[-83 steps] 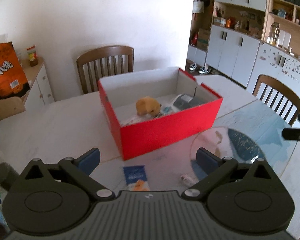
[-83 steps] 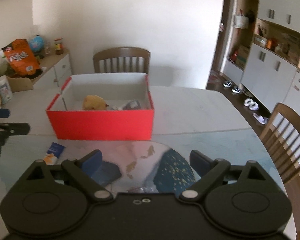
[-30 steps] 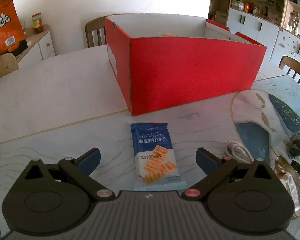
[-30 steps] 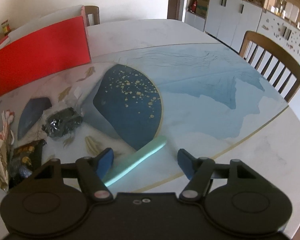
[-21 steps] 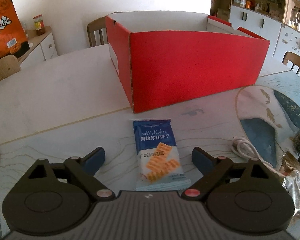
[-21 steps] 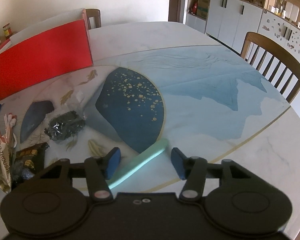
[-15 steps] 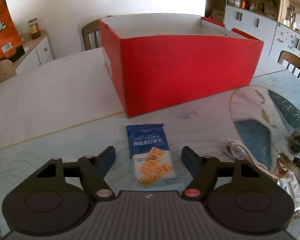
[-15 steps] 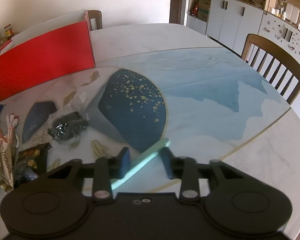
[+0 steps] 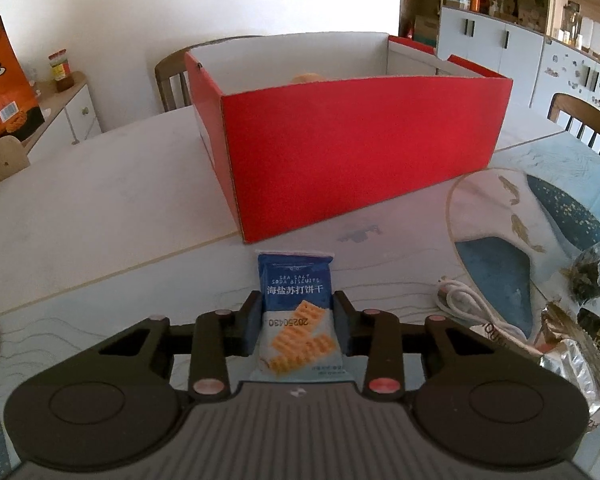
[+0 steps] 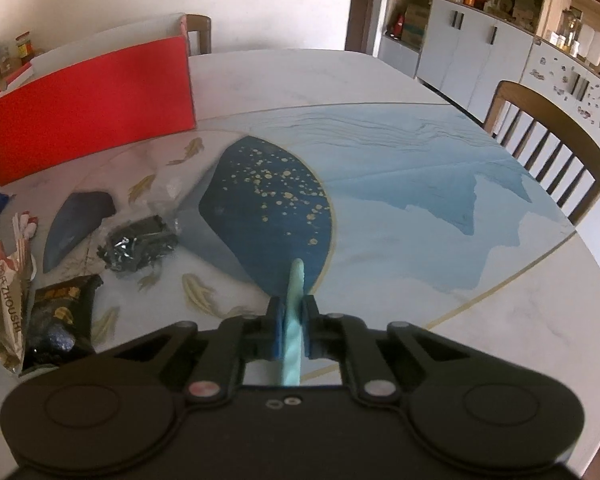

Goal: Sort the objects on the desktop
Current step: 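Grasp the blue cracker pack with the left tool while the right tool grasps the teal stick, then lift the cracker pack and teal stick and carry them to the red box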

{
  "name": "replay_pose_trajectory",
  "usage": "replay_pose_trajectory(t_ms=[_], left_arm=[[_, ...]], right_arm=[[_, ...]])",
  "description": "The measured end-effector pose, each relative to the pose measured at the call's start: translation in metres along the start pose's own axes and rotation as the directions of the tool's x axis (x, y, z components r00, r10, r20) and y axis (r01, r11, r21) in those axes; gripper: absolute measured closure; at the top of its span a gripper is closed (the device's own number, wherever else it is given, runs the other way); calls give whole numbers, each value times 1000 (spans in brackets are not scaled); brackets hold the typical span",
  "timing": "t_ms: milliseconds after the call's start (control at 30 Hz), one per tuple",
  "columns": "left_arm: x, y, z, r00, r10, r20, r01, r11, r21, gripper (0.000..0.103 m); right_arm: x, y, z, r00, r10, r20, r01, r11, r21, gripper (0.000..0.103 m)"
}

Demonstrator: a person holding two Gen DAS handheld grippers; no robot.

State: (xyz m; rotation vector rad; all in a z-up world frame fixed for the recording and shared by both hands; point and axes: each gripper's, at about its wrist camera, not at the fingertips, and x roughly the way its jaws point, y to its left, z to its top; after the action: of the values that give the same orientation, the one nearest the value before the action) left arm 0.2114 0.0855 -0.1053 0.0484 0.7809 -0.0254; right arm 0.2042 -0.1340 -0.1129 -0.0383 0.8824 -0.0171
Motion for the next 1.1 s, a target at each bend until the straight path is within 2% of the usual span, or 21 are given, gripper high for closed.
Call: replay_pose_trajectory(t_ms=[367, 700, 833, 1100], left_arm=[[-20, -6, 10, 999, -26, 21, 26, 1000, -6, 68], [-50, -12, 32, 996, -33, 80, 34, 999, -18, 68], [-63, -14, 42, 994, -29, 108, 32, 999, -29, 68], [-87, -19, 63, 994, -38, 107, 43, 998, -43, 68]], right_arm=[[-19, -1, 8, 999, 0, 33, 1, 1000, -12, 94], [-44, 2, 28, 996, 19, 85, -17, 1000, -24, 94], [-54, 3, 40, 993, 38, 113, -35, 999, -26, 94], [-78, 13, 66, 984, 90, 155, -84, 995, -46, 94]])
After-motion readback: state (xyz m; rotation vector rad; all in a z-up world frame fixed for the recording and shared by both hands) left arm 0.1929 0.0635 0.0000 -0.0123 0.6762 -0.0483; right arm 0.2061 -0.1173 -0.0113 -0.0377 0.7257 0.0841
